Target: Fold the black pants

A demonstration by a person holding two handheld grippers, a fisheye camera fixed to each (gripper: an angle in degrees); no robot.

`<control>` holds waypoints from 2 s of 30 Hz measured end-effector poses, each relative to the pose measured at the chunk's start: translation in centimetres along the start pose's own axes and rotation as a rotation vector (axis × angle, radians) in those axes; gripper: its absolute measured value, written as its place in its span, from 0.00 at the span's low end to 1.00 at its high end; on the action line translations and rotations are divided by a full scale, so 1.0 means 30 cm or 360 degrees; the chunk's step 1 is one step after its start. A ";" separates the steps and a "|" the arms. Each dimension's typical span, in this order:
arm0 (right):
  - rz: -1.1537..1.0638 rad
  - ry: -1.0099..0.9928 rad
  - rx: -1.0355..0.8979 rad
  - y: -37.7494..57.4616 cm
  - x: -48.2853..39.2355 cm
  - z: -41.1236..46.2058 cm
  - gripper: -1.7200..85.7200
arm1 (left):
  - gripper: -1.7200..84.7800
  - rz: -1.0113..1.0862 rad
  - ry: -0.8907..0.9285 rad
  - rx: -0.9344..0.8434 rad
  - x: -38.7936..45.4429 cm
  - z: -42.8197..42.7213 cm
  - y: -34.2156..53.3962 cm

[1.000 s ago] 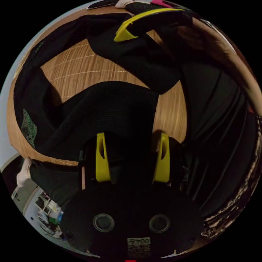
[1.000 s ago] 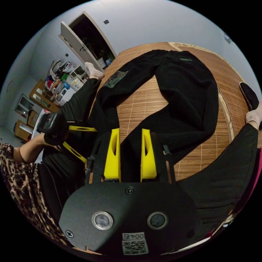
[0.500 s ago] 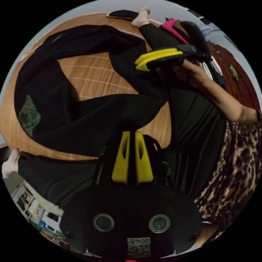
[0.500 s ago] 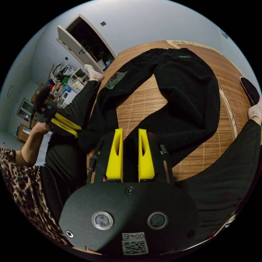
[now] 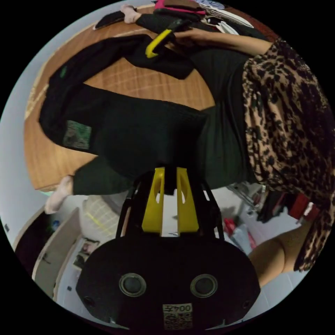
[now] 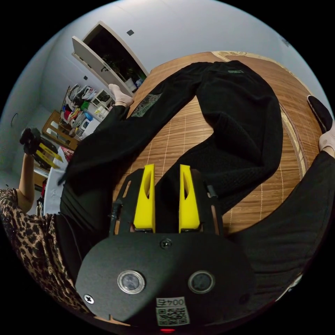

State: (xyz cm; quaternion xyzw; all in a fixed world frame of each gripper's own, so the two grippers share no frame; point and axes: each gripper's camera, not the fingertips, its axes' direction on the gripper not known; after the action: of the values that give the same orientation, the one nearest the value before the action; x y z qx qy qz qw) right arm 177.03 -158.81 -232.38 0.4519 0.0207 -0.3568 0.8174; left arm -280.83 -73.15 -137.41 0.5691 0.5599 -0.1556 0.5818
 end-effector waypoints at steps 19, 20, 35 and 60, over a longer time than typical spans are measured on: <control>0.0406 0.0234 -0.0159 0.145 0.076 -0.370 0.16 | 0.19 -0.0466 0.0569 0.0886 -0.279 0.399 -0.367; 0.0407 0.0233 -0.0146 0.150 0.073 -0.377 0.16 | 0.18 -0.0490 0.0564 0.0921 -0.284 0.403 -0.352; 0.0134 -0.0075 0.0138 0.404 -0.173 -0.737 0.26 | 0.05 -0.0460 0.1729 0.1807 -0.459 0.271 0.135; -0.0878 0.0837 -0.0504 0.436 -0.679 -0.976 0.08 | 0.09 -0.0116 0.1595 0.1255 -0.282 0.308 0.217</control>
State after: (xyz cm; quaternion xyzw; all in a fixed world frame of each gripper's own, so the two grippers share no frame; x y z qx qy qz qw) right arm 178.19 -120.85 -232.95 0.3736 0.4039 -0.4274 0.7174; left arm -273.89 -82.75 -129.76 0.7248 0.6837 -0.0847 -0.0095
